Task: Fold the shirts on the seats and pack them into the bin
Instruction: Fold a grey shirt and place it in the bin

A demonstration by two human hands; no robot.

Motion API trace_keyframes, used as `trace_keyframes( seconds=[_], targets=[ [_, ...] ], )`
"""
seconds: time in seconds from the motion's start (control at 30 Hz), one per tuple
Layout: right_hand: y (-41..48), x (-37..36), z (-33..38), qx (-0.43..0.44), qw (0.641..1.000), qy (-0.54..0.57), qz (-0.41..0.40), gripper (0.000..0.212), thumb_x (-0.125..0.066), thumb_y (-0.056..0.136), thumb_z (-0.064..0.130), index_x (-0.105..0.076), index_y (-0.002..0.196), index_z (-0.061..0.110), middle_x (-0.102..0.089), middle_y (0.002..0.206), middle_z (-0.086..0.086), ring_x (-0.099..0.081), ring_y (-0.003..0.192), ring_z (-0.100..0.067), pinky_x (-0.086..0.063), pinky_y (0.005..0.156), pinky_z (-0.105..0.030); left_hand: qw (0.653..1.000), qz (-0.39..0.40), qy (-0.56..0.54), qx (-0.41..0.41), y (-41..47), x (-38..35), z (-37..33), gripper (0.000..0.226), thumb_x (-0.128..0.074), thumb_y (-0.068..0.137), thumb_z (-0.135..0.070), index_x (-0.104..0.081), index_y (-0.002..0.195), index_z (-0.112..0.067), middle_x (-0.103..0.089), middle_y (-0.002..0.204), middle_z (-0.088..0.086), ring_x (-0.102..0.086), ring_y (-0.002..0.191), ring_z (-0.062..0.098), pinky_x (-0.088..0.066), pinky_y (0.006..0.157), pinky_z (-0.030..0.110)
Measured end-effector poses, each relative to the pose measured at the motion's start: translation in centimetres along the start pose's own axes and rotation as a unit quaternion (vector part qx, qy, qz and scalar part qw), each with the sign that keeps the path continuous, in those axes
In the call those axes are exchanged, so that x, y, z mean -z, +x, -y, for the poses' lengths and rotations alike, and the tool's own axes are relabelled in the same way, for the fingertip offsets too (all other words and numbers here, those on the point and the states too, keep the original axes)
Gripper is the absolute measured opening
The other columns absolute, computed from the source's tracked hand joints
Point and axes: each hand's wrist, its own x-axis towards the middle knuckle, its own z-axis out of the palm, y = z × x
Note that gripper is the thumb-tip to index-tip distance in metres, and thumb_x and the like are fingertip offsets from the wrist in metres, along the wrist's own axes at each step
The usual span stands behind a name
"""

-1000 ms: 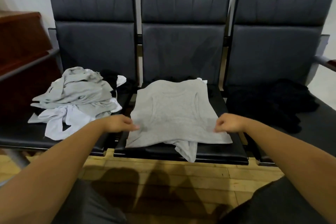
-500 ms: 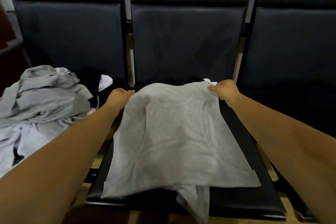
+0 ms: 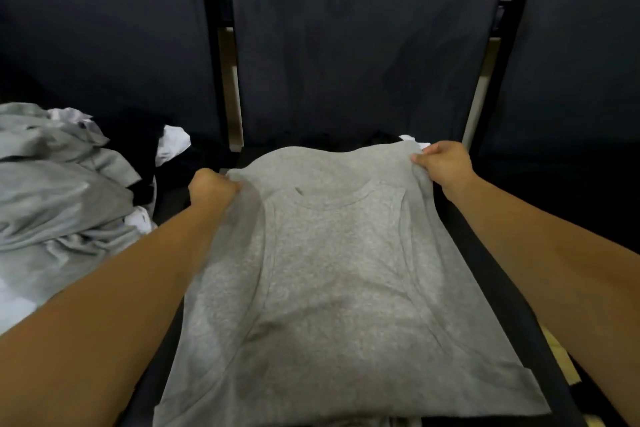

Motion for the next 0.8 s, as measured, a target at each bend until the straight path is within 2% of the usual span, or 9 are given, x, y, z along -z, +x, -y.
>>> trace_keyframes(
  seconds=[0.07,0.17,0.27,0.37,0.43,0.53,0.63,0.7,0.8],
  targets=[
    [-0.4,0.3,0.4,0.009,0.999,0.031,-0.004,0.019,-0.077,0.087,0.011,-0.059,0.081,0.013,-0.060,0.084,0.003,-0.056,0.079,-0.009,-0.047,0.064,-0.020,1.000,-0.004,-0.005,0.022,-0.2,0.5,-0.4,0.044,-0.071,0.093,-0.024,-0.062,0.119,0.010,-0.065,0.119,0.025,-0.062,0.112,0.041,-0.049,0.087,0.040],
    [-1.0,1.3,0.9,0.039,0.998,0.041,-0.012,0.024,-0.076,0.088,0.013,-0.056,0.077,0.018,-0.058,0.081,0.004,-0.054,0.076,-0.008,-0.046,0.069,-0.021,0.995,0.003,-0.086,0.050,-0.3,2.0,-1.5,0.040,-0.064,0.097,-0.018,-0.059,0.129,0.005,-0.061,0.132,0.023,-0.058,0.123,0.038,-0.050,0.087,0.037],
    [-1.8,2.6,1.6,0.080,0.996,0.043,0.002,0.021,-0.075,0.089,0.014,-0.057,0.079,0.018,-0.056,0.075,0.002,-0.054,0.072,-0.010,-0.050,0.072,-0.023,0.971,0.067,-0.221,0.069,-0.2,3.8,-2.2,0.020,-0.053,0.099,-0.017,-0.065,0.113,-0.009,-0.061,0.132,0.018,-0.060,0.118,0.034,-0.051,0.097,0.042],
    [-2.7,3.5,2.7,0.089,0.994,0.063,0.015,0.019,-0.075,0.089,0.015,-0.059,0.080,0.018,-0.060,0.081,-0.002,-0.058,0.080,-0.014,-0.053,0.080,-0.029,0.933,0.112,-0.335,0.065,-0.6,5.5,-2.5,0.027,-0.055,0.096,-0.020,-0.065,0.120,-0.011,-0.065,0.126,0.014,-0.063,0.114,0.031,-0.054,0.093,0.044],
    [-3.3,4.0,3.6,0.073,0.993,0.096,0.018,0.021,-0.074,0.089,0.014,-0.057,0.078,0.018,-0.060,0.086,-0.002,-0.059,0.086,-0.017,-0.054,0.083,-0.032,0.926,0.140,-0.351,0.024,-1.7,6.5,-3.1,0.022,-0.056,0.098,-0.011,-0.064,0.119,-0.008,-0.066,0.122,0.015,-0.066,0.110,0.029,-0.055,0.085,0.040],
    [-4.1,4.6,5.0,0.033,0.982,0.180,0.047,0.023,-0.070,0.090,0.005,-0.055,0.077,0.017,-0.062,0.086,-0.002,-0.063,0.088,-0.019,-0.056,0.079,-0.034,0.913,0.130,-0.386,-0.008,-2.8,7.5,-4.0,0.030,-0.052,0.097,0.007,-0.060,0.119,-0.011,-0.066,0.115,0.014,-0.067,0.103,0.026,-0.057,0.087,0.040],
    [-4.2,5.0,6.0,-0.016,0.969,0.231,0.090,0.027,-0.065,0.089,-0.007,-0.062,0.102,0.017,-0.063,0.110,-0.008,-0.065,0.105,-0.027,-0.058,0.089,-0.042,0.898,0.147,-0.414,-0.010,-3.7,8.1,-4.7,0.027,-0.051,0.095,0.007,-0.064,0.114,-0.008,-0.068,0.110,0.012,-0.071,0.096,0.023,-0.059,0.087,0.036],
    [-4.1,5.1,6.2,-0.026,0.971,0.205,0.121,0.036,-0.065,0.091,-0.007,-0.064,0.120,0.014,-0.063,0.119,-0.011,-0.064,0.109,-0.028,-0.057,0.093,-0.044,0.898,0.144,-0.415,0.008,-4.1,8.4,-5.1,0.022,-0.059,0.093,0.002,-0.067,0.111,-0.006,-0.070,0.111,0.014,-0.072,0.099,0.025,-0.058,0.091,0.037],
    [-3.9,5.5,6.2,-0.005,0.986,0.114,0.125,0.020,-0.072,0.090,0.004,-0.071,0.109,0.008,-0.070,0.112,-0.010,-0.068,0.106,-0.024,-0.058,0.088,-0.037,0.926,0.153,-0.342,-0.033,-4.5,8.7,-5.4,0.021,-0.068,0.093,-0.010,-0.068,0.113,-0.004,-0.073,0.110,0.015,-0.074,0.099,0.026,-0.059,0.090,0.039]
  ],
)
